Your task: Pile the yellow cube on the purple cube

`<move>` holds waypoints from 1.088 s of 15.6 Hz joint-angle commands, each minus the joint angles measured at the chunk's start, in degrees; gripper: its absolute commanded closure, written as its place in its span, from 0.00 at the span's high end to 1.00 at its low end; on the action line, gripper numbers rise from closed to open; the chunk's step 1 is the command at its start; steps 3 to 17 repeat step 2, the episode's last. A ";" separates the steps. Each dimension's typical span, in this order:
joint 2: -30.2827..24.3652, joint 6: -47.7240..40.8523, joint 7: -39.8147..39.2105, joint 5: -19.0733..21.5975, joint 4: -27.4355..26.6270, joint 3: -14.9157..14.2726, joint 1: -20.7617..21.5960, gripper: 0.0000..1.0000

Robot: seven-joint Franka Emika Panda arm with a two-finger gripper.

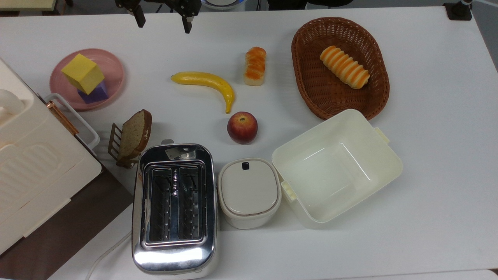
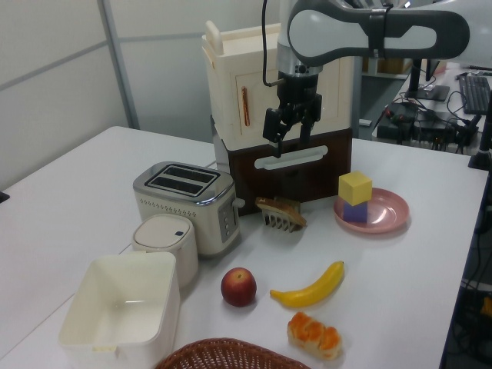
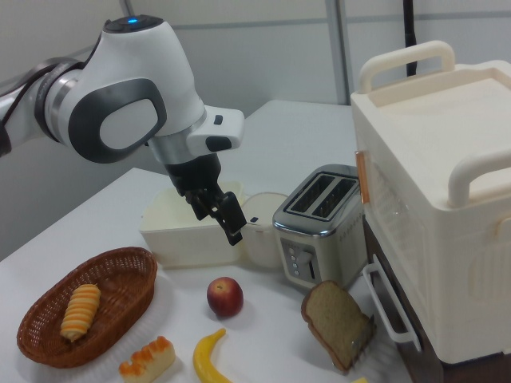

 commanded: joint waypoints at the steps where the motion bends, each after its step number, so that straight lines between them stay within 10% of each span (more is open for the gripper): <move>1: -0.86 -1.32 -1.50 0.74 -0.80 -0.67 0.75 1.00; 17: -0.86 -1.32 -1.41 0.83 -0.80 -0.67 0.66 1.00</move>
